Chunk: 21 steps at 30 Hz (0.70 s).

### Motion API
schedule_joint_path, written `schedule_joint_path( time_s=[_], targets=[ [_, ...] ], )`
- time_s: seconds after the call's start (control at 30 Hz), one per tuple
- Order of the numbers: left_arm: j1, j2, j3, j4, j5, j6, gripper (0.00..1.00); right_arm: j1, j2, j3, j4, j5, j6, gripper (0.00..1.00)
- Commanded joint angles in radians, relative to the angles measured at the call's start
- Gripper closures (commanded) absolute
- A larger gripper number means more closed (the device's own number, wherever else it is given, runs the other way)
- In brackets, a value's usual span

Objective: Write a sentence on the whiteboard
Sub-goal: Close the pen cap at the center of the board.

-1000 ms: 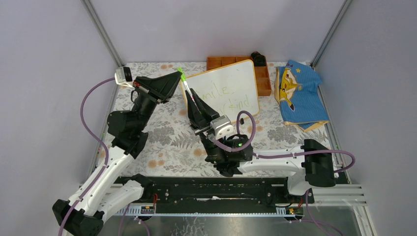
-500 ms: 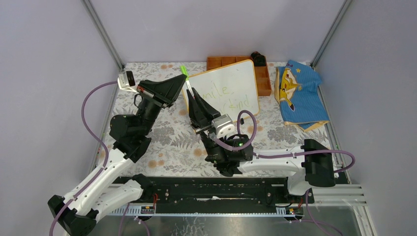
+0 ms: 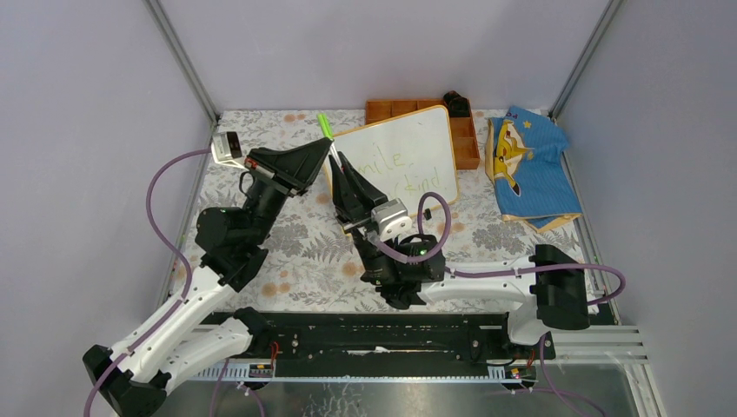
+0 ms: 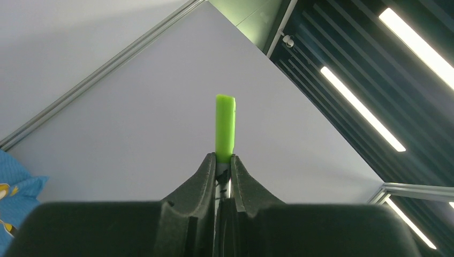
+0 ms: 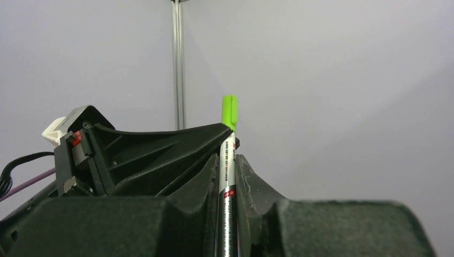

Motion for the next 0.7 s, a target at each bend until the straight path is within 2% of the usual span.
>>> schedule_joint_path(
  time_s=[0.0, 0.27, 0.3, 0.33, 0.43, 0.6, 0.67],
  targets=[
    [-0.067, 0.007, -0.044, -0.120, 0.209, 0.010, 1.00, -0.049, -0.009, 0.093, 0.127, -0.060, -0.004, 1.00],
    [-0.067, -0.027, -0.039, -0.144, 0.159, 0.035, 1.00, -0.049, -0.045, 0.039, 0.131, -0.061, 0.000, 1.00],
    [-0.067, -0.030, -0.035, -0.150, 0.154, 0.042, 0.98, -0.049, -0.048, 0.034, 0.132, -0.061, 0.001, 1.00],
    [-0.067, -0.032, -0.032, -0.155, 0.149, 0.048, 0.87, -0.049, -0.056, 0.030, 0.131, -0.063, 0.002, 1.00],
    [-0.067, -0.031, -0.020, -0.160, 0.154, 0.062, 0.69, -0.049, -0.067, 0.020, 0.129, -0.063, 0.005, 1.00],
    [-0.067, -0.038, -0.004, -0.182, 0.135, 0.076, 0.32, -0.048, -0.094, -0.013, 0.124, -0.064, 0.018, 1.00],
    [-0.067, -0.049, 0.004, -0.204, 0.113, 0.086, 0.21, -0.047, -0.113, -0.037, 0.118, -0.063, 0.025, 1.00]
  ],
)
